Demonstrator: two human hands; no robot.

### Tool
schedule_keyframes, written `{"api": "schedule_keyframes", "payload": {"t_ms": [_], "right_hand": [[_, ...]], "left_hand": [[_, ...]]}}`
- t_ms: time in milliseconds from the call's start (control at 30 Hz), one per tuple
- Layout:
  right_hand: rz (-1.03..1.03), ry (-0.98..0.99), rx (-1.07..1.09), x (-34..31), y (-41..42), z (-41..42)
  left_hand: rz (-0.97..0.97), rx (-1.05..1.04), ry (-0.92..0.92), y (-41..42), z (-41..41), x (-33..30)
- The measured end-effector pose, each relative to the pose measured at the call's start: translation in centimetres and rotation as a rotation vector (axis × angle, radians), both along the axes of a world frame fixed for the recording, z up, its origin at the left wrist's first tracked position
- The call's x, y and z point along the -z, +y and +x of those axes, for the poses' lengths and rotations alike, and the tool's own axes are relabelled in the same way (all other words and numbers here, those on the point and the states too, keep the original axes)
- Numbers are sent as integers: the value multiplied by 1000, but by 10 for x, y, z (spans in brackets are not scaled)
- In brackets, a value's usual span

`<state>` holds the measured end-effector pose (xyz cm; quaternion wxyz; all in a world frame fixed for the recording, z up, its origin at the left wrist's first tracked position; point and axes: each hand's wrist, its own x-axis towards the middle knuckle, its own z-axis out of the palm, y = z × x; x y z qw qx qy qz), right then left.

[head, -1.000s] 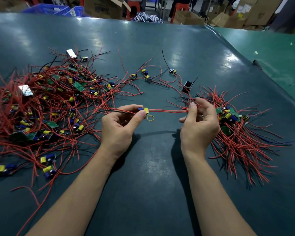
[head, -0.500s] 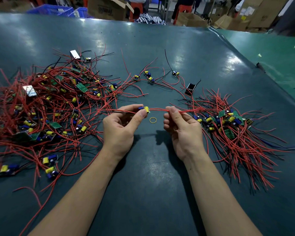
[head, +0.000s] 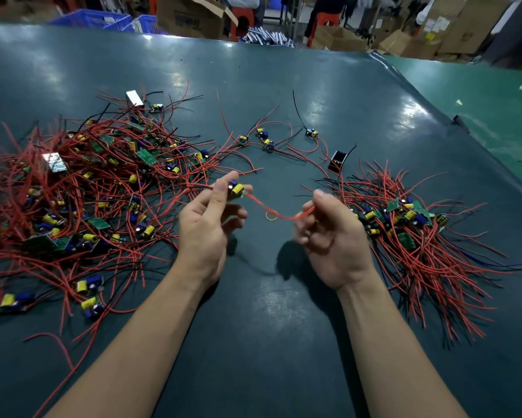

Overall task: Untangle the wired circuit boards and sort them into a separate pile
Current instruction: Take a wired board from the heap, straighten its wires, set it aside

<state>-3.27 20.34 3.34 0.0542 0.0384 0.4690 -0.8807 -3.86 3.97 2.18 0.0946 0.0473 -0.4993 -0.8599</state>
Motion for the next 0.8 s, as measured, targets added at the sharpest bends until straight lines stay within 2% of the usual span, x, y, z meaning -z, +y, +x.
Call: {"api": "schedule_keyframes", "payload": {"t_ms": [67, 133, 200, 267, 333, 400, 500, 567, 667, 800], "right_hand": [[32, 90, -242, -3, 0, 6], [5, 143, -378, -5, 1, 9], [-100, 124, -356, -6, 4, 7], [-82, 83, -225, -6, 8, 2], [149, 43, -140, -2, 8, -1], [338, 25, -169, 4, 4, 0], [297, 68, -272, 8, -2, 4], [220, 113, -311, 7, -3, 5], [150, 82, -175, 6, -5, 2], [331, 76, 58, 10, -9, -2]], "left_hand": [[61, 44, -48, -2, 0, -1], [110, 98, -87, -3, 1, -3], [93, 153, -112, -4, 1, -4], [44, 231, -105, -2, 2, -5], [2, 330, -87, 0, 6, -6], [-60, 479, -62, 2, 11, -6], [-187, 760, -33, 5, 19, -3], [-244, 873, -33, 5, 22, -4], [-230, 799, -82, 6, 23, -5], [-376, 575, -98, 13, 21, -4]]}}
